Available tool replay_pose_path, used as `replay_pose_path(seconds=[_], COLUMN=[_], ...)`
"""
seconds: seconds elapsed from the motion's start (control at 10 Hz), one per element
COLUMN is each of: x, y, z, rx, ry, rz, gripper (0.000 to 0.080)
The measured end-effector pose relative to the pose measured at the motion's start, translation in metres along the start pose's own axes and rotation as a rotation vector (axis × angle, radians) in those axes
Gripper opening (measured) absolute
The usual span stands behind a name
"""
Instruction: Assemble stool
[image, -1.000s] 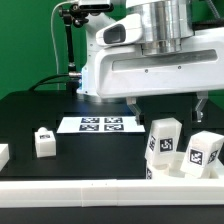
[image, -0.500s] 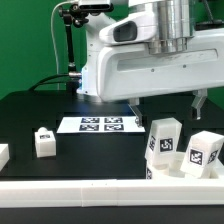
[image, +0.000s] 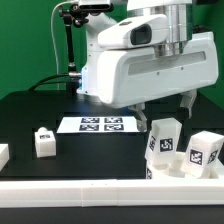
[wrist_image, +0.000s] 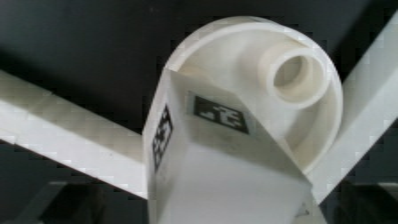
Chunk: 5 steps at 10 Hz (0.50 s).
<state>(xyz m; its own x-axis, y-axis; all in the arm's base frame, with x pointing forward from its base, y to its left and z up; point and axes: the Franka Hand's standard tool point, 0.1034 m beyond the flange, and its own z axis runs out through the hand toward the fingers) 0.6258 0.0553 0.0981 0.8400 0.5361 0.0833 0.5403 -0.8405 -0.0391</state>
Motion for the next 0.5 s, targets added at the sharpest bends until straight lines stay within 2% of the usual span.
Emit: replay_pose_path(seconds=[0.3, 0.5], x=[-0.0032, -0.0057], y=[0.005, 0.002], z=[0.0003, 0.0043], rx=[-0.014, -0.031], ry=[-0.014, -0.027], rz=[-0.188, -0.372], gripper=[0.0649, 0.0649])
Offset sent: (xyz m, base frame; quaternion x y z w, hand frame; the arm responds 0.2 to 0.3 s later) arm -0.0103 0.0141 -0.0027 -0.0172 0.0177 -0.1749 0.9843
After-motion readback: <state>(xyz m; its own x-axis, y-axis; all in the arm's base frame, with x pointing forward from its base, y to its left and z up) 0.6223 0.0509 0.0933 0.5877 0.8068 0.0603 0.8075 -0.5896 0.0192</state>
